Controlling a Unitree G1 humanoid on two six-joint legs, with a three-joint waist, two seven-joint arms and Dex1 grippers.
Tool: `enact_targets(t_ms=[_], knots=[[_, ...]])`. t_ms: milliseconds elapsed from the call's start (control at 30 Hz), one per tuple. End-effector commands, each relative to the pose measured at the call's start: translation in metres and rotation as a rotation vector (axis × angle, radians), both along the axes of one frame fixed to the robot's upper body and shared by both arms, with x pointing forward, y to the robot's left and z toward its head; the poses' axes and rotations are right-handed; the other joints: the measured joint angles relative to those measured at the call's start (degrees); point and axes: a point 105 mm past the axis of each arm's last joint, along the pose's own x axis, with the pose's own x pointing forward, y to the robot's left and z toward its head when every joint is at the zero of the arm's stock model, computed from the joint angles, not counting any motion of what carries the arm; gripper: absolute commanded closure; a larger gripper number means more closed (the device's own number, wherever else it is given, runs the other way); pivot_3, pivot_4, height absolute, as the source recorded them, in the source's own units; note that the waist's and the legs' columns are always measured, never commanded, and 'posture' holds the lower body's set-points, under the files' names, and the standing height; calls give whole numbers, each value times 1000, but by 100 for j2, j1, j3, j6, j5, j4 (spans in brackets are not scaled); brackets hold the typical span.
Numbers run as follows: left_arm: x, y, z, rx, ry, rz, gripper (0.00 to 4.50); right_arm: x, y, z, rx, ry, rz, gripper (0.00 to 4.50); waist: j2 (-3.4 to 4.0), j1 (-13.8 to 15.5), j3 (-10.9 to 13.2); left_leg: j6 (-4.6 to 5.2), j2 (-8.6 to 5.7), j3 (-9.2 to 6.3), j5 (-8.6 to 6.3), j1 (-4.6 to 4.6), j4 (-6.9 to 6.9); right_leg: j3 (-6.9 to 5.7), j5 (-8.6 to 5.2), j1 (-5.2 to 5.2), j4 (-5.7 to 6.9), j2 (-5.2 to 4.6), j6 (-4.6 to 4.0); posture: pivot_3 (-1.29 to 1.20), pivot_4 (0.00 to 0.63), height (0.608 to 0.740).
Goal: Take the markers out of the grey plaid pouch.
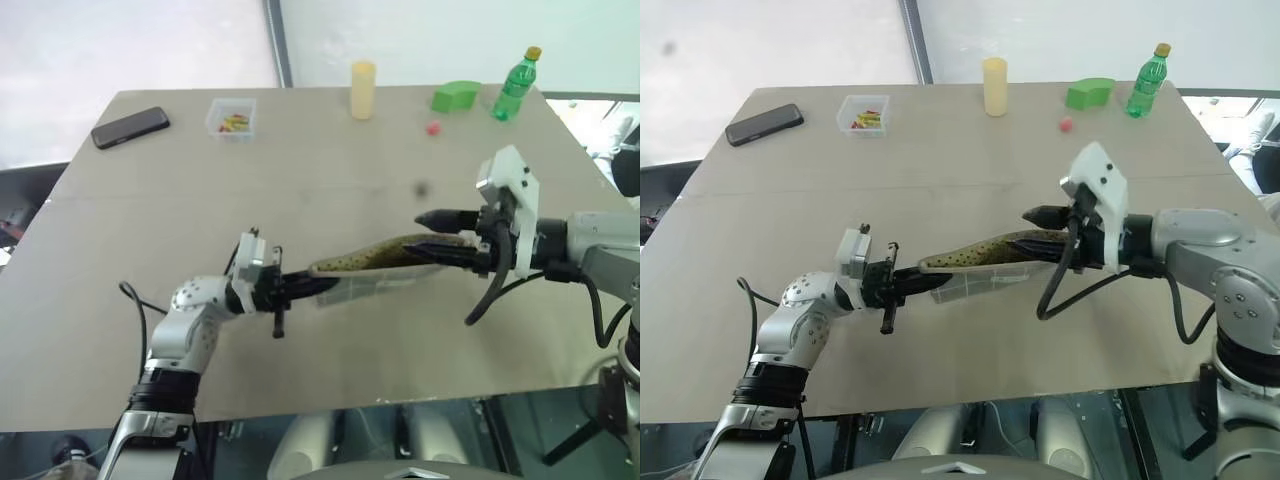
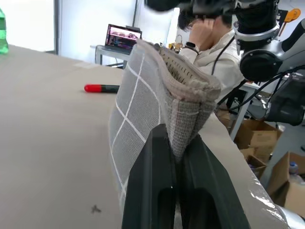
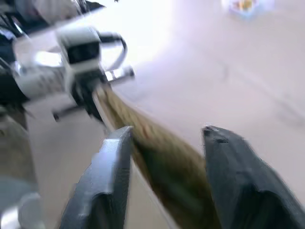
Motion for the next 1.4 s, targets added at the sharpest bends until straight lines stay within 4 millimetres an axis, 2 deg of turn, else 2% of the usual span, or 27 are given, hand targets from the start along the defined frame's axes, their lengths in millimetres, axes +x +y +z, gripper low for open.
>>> enact_targets(t_ms=[33,200,500,700,967,1167,1400], knots=[[-2,2,7,-33,-5,-7,4500,2,-2,-1,-47,-46,-57,3753,0,16,0,0,0,-1,0,0,0,-2,0,1,0,0,0,0,150,740],[-3,-2,9,-45,15,-14,4500,-2,0,-22,-154,-35,-30,3753,0,-7,0,1,-4,1,0,0,3,0,0,1,1,-1,0,0,150,740],[-13,-11,7,-28,16,-56,4500,11,1,-57,-321,-20,-24,3753,0,-16,0,1,0,1,0,1,3,0,0,0,4,1,0,0,150,740],[-15,-14,6,-42,58,-50,4500,19,19,-78,-485,-172,70,3753,0,-15,0,0,0,1,1,1,3,-2,0,-1,3,2,0,0,150,740],[-10,-7,-3,-29,149,-8,4500,35,40,-91,-634,-411,198,3753,0,-16,0,-24,-1,1,15,2,5,0,0,0,4,4,1,0,150,740],[-12,-5,-5,-14,160,-1,4500,41,43,-109,-699,-443,254,3753,0,-17,0,-27,1,2,17,5,5,1,0,-1,6,9,0,0,150,740],[-12,-5,-5,-19,169,10,4500,43,43,-111,-735,-439,310,3753,0,-16,0,-28,0,2,17,5,5,0,0,0,7,9,0,0,150,740]])
